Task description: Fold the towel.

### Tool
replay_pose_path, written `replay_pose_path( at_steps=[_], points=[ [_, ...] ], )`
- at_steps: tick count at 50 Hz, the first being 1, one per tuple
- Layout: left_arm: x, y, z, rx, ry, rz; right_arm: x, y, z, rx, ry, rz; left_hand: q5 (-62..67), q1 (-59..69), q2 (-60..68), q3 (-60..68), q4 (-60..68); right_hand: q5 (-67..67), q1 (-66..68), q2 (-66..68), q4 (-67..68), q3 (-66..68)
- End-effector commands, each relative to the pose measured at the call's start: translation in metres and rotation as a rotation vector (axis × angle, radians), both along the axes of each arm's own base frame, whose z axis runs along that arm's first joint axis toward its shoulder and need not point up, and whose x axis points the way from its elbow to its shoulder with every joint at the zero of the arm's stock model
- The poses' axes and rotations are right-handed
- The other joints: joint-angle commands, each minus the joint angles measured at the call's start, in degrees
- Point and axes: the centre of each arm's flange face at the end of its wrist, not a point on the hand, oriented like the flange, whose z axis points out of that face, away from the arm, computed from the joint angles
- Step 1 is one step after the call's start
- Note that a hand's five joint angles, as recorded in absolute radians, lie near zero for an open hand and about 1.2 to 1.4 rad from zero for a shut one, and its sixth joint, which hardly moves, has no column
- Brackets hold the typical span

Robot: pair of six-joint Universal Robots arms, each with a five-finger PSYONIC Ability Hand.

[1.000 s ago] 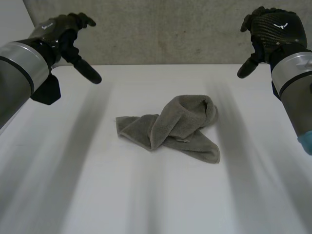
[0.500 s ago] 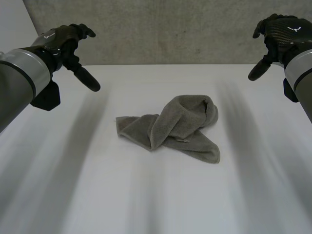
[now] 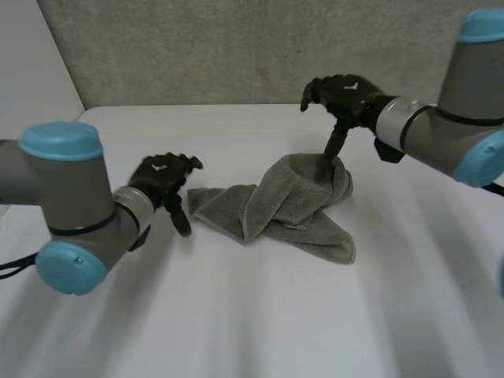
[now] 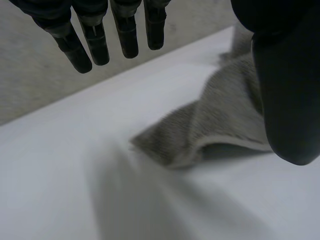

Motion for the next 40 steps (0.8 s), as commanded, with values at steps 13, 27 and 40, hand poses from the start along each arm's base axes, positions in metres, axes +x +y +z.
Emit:
replay_pose_path(
  at_steps=[13,27,40],
  points=[
    [-0.030,-0.011,-0.051,0.005,-0.056,-0.134,0.021,-0.007,-0.078,0.046,0.151,0.079,30.5,39.7,40.1,40.6,40.1,30.5,30.9,29.6,29.5,30.2],
    [-0.047,-0.070,0.062,-0.452,0.106,0.100,0.025,-0.051,0.030,-0.565,-0.064,-0.140,54.8,64.0,64.4,64.9,64.4,66.7,67.1,65.8,65.7,66.4],
    [-0.019,-0.055,0.238,-0.953,0.456,0.299,-0.004,-0.034,0.150,-0.787,-0.391,-0.334,54.8,64.0,64.4,64.9,64.4,66.7,67.1,65.8,65.7,66.4]
  ],
)
